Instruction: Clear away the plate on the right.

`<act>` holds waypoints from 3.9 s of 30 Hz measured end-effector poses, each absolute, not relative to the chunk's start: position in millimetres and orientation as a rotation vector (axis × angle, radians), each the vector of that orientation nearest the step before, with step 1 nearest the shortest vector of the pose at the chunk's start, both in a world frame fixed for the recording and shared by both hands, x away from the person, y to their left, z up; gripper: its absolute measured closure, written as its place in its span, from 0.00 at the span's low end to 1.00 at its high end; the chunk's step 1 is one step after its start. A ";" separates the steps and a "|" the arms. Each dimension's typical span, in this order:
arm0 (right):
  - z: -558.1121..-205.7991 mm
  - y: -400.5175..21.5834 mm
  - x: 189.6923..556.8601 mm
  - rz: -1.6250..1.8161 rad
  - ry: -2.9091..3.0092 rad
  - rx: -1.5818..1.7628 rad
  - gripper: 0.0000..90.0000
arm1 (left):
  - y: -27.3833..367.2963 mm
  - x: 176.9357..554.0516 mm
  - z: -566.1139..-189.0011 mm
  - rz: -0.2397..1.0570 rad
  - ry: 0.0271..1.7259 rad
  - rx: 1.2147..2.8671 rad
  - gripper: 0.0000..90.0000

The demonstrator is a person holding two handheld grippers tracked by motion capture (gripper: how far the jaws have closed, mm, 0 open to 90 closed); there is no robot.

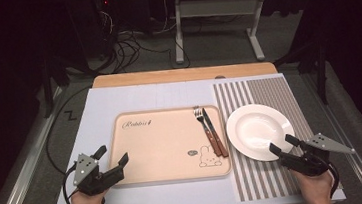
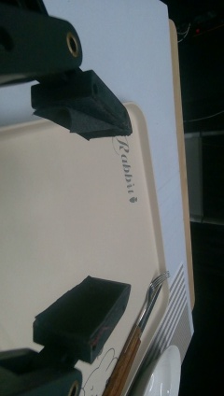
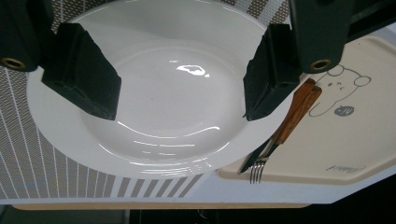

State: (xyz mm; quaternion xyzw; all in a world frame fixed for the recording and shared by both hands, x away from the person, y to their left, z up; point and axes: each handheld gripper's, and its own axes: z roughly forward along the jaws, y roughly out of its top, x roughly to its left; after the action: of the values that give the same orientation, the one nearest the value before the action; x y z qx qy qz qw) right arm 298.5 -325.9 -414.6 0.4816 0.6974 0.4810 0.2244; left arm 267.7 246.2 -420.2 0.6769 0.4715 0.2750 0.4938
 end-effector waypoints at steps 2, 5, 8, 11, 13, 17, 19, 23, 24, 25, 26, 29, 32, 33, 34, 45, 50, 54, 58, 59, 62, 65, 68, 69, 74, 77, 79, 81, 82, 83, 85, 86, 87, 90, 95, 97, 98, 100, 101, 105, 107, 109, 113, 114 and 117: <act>-414.3 -327.1 298.3 1.328 1.925 1.325 0.33 | 246.3 268.9 -420.2 0.662 1.147 1.640 0.24; -414.1 -329.2 298.9 1.332 1.926 1.323 0.34 | 245.9 268.8 -419.9 0.663 1.149 1.637 0.24; -413.0 -330.6 301.3 1.335 1.923 1.323 0.34 | 245.3 266.6 -419.5 0.678 1.143 1.645 0.24; -412.1 -332.3 302.9 1.341 1.905 1.338 0.36 | 245.4 266.6 -420.0 0.687 1.148 1.647 0.24; -412.0 -333.8 304.5 1.352 1.896 1.360 0.37 | 245.6 267.2 -420.1 0.687 1.153 1.647 0.24; -414.2 -337.0 309.9 1.347 1.904 1.388 0.38 | 244.1 267.5 -420.1 0.691 1.144 1.659 0.24; -414.1 -340.7 311.5 1.356 1.889 1.401 0.38 | 244.1 267.1 -420.1 0.692 1.144 1.656 0.24; -415.2 -350.2 313.7 1.360 1.860 1.446 0.39 | 244.6 267.0 -420.0 0.690 1.147 1.649 0.24; -415.2 -353.0 314.0 1.372 1.848 1.455 0.39 | 244.6 266.8 -419.9 0.691 1.145 1.652 0.24; -414.8 -354.9 314.1 1.394 1.833 1.469 0.39 | 244.6 266.6 -419.9 0.692 1.145 1.653 0.24; -414.5 -356.5 314.6 1.408 1.821 1.481 0.39 | 244.6 266.6 -419.9 0.692 1.146 1.652 0.24; -416.2 -361.2 318.4 1.422 1.817 1.532 0.40 | 245.0 266.3 -419.3 0.686 1.138 1.640 0.23; -418.8 -365.1 322.9 1.421 1.825 1.564 0.41 | 245.0 266.1 -419.1 0.684 1.137 1.639 0.23; -419.3 -366.1 324.1 1.419 1.820 1.578 0.41 | 244.9 266.1 -419.1 0.685 1.138 1.640 0.23; -419.9 -367.7 325.7 1.419 1.815 1.587 0.41 | 244.8 266.0 -419.2 0.687 1.138 1.639 0.23; -425.7 -386.0 342.8 1.391 1.785 1.778 0.47 | 243.8 266.0 -420.0 0.688 1.141 1.655 0.23; -429.5 -390.1 351.9 1.389 1.804 1.860 0.50 | 243.4 265.8 -420.2 0.689 1.143 1.657 0.23; -432.5 -391.8 356.9 1.387 1.820 1.899 0.51 | 243.2 266.1 -420.4 0.691 1.145 1.657 0.23; -435.6 -392.3 361.8 1.394 1.843 1.942 0.53 | 243.2 266.3 -420.5 0.692 1.146 1.658 0.23; -436.3 -392.3 363.1 1.395 1.850 1.947 0.53 | 243.3 266.3 -420.6 0.692 1.146 1.658 0.23; -438.6 -391.5 366.9 1.406 1.861 1.981 0.55 | 243.1 266.4 -420.6 0.693 1.147 1.656 0.23; -440.9 -390.3 370.7 1.416 1.873 2.008 0.56 | 243.1 266.4 -420.7 0.694 1.147 1.659 0.23; -443.0 -389.5 374.0 1.421 1.892 2.015 0.58 | 243.0 266.7 -420.8 0.697 1.148 1.662 0.23; -443.2 -388.7 374.8 1.423 1.893 2.031 0.59 | 243.0 266.8 -420.9 0.698 1.149 1.662 0.23; -446.3 -388.7 379.2 1.439 1.911 2.052 0.63 | 242.7 267.1 -421.1 0.701 1.149 1.665 0.23; -447.6 -387.9 381.3 1.450 1.930 2.082 0.64 | 242.7 267.1 -421.1 0.702 1.150 1.665 0.23; -448.7 -386.3 382.5 1.443 1.947 2.084 0.66 | 242.5 267.2 -421.2 0.701 1.149 1.666 0.23; -448.8 -385.2 383.3 1.443 1.958 2.092 0.66 | 242.2 267.2 -421.3 0.702 1.148 1.668 0.23; -449.1 -385.0 384.0 1.449 1.951 2.095 0.66 | 242.1 267.2 -421.3 0.702 1.147 1.669 0.23; -449.6 -385.4 384.8 1.455 1.953 2.107 0.68 | 241.9 267.3 -421.4 0.703 1.147 1.668 0.23; -450.4 -385.1 387.3 1.464 1.949 2.128 0.70 | 242.1 267.2 -421.3 0.704 1.147 1.670 0.23; -450.9 -385.0 388.1 1.463 1.948 2.127 0.70 | 242.2 267.1 -421.3 0.704 1.148 1.669 0.23; -450.8 -385.0 388.8 1.462 1.949 2.136 0.72 | 242.3 267.1 -421.3 0.704 1.150 1.668 0.23; -451.9 -386.6 390.1 1.454 1.949 2.146 0.77 | 242.1 267.4 -421.4 0.705 1.151 1.672 0.23; -452.9 -388.9 391.8 1.444 1.951 2.168 0.83 | 241.8 267.8 -421.6 0.706 1.152 1.676 0.23; -452.7 -388.9 392.0 1.437 1.958 2.169 0.84 | 241.7 267.9 -421.7 0.707 1.154 1.676 0.23; -452.8 -388.9 392.1 1.438 1.956 2.171 0.84 | 241.8 268.1 -421.8 0.707 1.154 1.677 0.23; -452.6 -388.8 393.1 1.441 1.957 2.184 0.84 | 241.6 268.2 -421.9 0.708 1.155 1.678 0.23; -452.8 -388.4 394.0 1.446 1.957 2.187 0.85 | 241.6 268.2 -421.9 0.709 1.155 1.679 0.23; -453.3 -387.7 395.6 1.458 1.967 2.197 0.87 | 241.9 268.1 -422.0 0.708 1.160 1.673 0.23; -453.0 -388.0 395.0 1.487 1.962 2.212 0.88 | 242.0 268.2 -422.1 0.708 1.161 1.673 0.23; -451.2 -387.7 393.9 1.510 1.958 2.196 0.89 | 242.1 268.1 -422.0 0.707 1.160 1.672 0.23; -446.0 -384.5 391.9 1.508 1.957 2.159 0.90 | 242.1 267.8 -421.8 0.708 1.156 1.672 0.23; -444.9 -384.0 391.3 1.503 1.963 2.136 0.90 | 241.8 267.7 -421.8 0.709 1.153 1.675 0.23; -438.9 -380.1 389.3 1.496 1.963 2.085 0.91 | 240.4 267.1 -421.7 0.719 1.142 1.687 0.23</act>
State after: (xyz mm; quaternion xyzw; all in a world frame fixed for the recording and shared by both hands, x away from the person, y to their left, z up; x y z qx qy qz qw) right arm 389.3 -380.1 -438.9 0.6447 0.6069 0.4627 -0.0445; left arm 267.1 240.4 -421.7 0.6889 0.4661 0.2935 0.4712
